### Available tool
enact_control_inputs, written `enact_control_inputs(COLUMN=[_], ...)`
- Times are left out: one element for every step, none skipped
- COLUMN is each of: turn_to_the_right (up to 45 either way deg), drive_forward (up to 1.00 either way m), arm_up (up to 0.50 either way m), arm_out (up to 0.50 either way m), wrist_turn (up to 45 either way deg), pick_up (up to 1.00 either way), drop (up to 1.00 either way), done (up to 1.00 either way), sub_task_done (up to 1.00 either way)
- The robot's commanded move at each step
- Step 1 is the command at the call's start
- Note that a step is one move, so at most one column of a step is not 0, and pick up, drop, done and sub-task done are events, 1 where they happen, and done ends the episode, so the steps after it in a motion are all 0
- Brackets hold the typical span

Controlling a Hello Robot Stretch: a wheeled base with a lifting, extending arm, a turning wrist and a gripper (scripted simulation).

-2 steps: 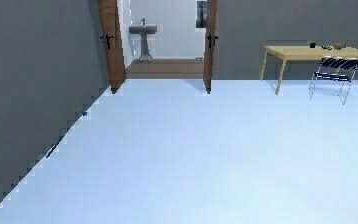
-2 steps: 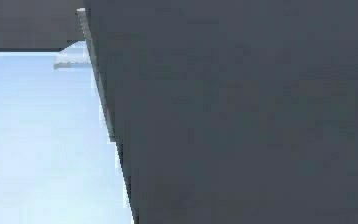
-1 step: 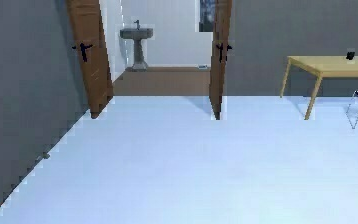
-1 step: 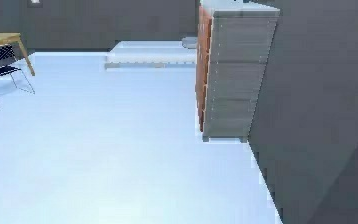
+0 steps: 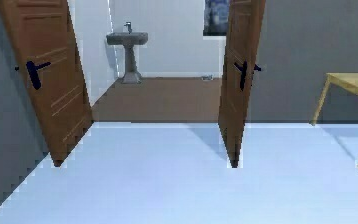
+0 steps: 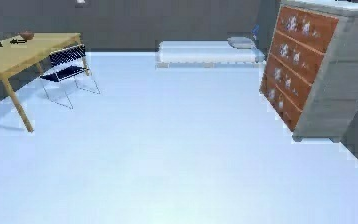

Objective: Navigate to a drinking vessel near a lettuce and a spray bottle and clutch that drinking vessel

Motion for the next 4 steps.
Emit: enact_control_inputs(turn_to_the_right=[0.0,-6.0,0.0,6.0], drive_forward=[1.0,0.0,0.4,0.0], arm_up=[0.0,0.0,0.0,0.0], arm_out=[0.0,0.0,0.0,0.0], wrist_turn=[0.0,0.0,0.0,0.0], pick_up=[0.0,0.0,0.0,0.0], drop=[0.0,0.0,0.0,0.0], done=[0.0,0.0,0.0,0.0], sub_task_done=[0.0,0.0,0.0,0.0])
